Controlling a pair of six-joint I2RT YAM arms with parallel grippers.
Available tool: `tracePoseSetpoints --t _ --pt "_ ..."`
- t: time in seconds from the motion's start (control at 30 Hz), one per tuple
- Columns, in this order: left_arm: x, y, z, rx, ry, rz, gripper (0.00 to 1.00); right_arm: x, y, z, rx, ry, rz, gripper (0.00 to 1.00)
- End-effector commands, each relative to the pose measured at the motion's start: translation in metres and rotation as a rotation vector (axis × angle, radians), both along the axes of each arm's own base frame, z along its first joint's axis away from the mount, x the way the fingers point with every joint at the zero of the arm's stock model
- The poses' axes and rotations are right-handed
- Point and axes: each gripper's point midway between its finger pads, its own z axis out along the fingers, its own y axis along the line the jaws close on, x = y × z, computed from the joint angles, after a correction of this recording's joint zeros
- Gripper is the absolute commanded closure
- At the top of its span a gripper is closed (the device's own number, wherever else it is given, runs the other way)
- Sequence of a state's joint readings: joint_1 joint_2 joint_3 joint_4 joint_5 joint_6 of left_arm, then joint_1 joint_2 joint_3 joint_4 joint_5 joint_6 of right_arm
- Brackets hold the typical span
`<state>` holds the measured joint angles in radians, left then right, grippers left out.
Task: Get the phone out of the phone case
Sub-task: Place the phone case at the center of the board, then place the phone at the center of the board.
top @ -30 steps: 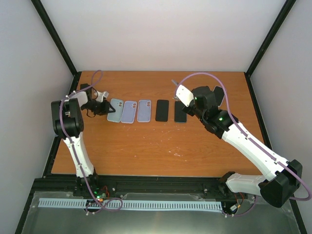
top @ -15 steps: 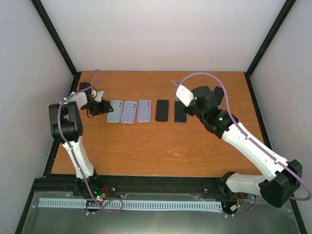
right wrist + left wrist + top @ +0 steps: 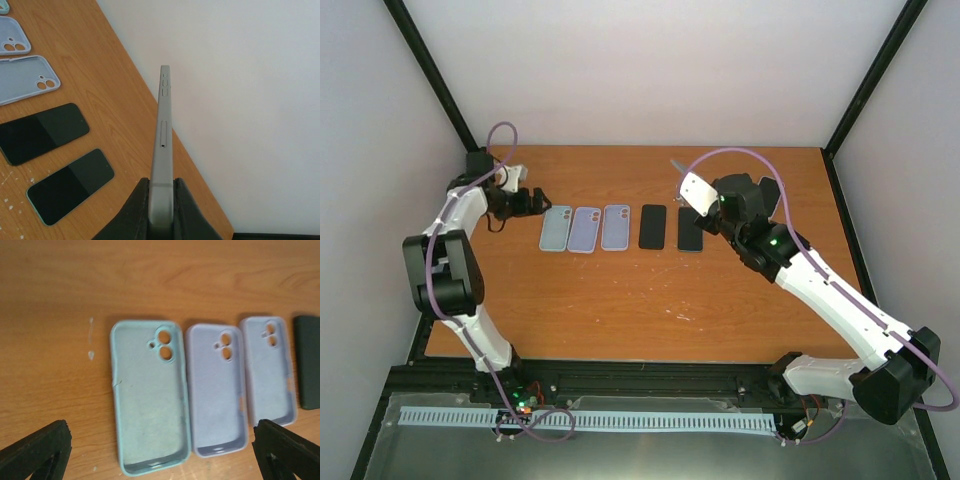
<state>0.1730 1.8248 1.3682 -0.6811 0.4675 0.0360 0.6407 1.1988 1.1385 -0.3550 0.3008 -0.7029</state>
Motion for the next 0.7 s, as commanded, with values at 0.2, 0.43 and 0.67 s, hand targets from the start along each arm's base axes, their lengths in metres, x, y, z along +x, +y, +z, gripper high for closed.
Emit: tracePoseSetpoints --t 0.2,0.43,0.67 --pt "0.005 -0.02 0.171 -0.093 -0.429 -0.038 0.0 0.016 0.009 0.08 0.017 -0.218 0.034 0.97" --pt "-0.02 -0.04 0.262 -0.143 -0.65 -0.123 0.0 0.016 0.008 0.108 0.019 -0.303 0.038 0.97" --pt "-0.056 -0.06 0.335 -0.258 -0.821 -0.172 0.0 0.009 0.012 0.144 -0.007 -0.441 0.067 0.97"
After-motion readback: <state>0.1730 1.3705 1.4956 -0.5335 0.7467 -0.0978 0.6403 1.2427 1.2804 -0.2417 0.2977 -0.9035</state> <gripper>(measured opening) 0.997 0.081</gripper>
